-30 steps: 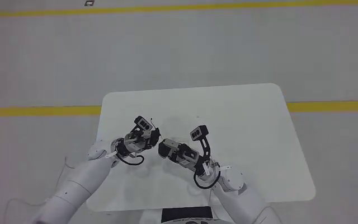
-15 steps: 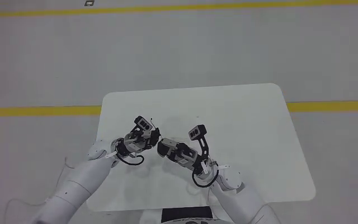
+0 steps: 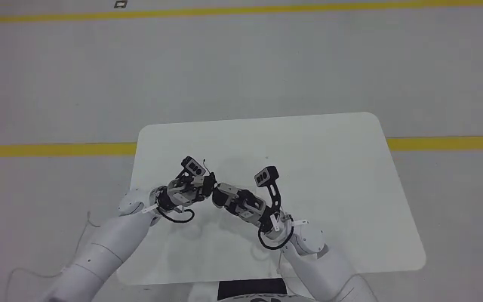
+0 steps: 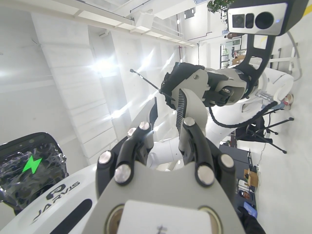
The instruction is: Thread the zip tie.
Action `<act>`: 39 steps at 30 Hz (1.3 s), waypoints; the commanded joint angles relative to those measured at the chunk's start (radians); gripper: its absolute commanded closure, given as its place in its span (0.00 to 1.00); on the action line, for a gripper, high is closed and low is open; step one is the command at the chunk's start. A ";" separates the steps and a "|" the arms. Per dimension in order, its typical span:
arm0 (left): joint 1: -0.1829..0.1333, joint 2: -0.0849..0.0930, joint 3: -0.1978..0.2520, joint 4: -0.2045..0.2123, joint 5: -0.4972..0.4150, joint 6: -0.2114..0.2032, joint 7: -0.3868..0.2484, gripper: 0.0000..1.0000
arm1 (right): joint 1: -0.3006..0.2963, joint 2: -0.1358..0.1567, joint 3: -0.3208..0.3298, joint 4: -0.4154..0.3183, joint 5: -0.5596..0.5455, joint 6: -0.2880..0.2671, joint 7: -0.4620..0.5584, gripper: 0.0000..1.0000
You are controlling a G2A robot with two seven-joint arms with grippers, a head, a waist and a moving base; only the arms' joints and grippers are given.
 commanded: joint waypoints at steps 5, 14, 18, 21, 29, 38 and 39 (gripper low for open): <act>0.000 0.000 0.000 0.000 0.000 0.000 0.000 1.00 | -0.006 -0.007 0.009 -0.002 -0.006 0.000 -0.001 0.83; 0.000 0.000 0.000 0.000 0.000 0.000 0.000 1.00 | -0.009 -0.015 0.017 0.004 -0.014 0.000 0.002 0.98; 0.000 0.000 0.000 0.000 0.000 0.000 0.000 1.00 | -0.010 -0.018 0.019 0.007 -0.017 0.000 0.003 1.00; 0.000 0.000 0.000 0.000 0.000 0.000 0.000 1.00 | -0.011 -0.019 0.021 0.009 -0.021 0.000 0.003 1.00; 0.000 0.000 0.000 0.000 0.000 0.000 0.000 1.00 | -0.017 -0.021 0.033 0.010 -0.025 0.000 0.008 1.00; 0.000 0.000 0.000 0.000 0.000 0.000 0.000 1.00 | -0.025 -0.023 0.049 0.011 -0.025 0.000 0.015 1.00; 0.000 0.000 0.000 0.000 0.000 0.000 0.000 1.00 | -0.026 -0.024 0.050 0.011 -0.025 0.000 0.015 1.00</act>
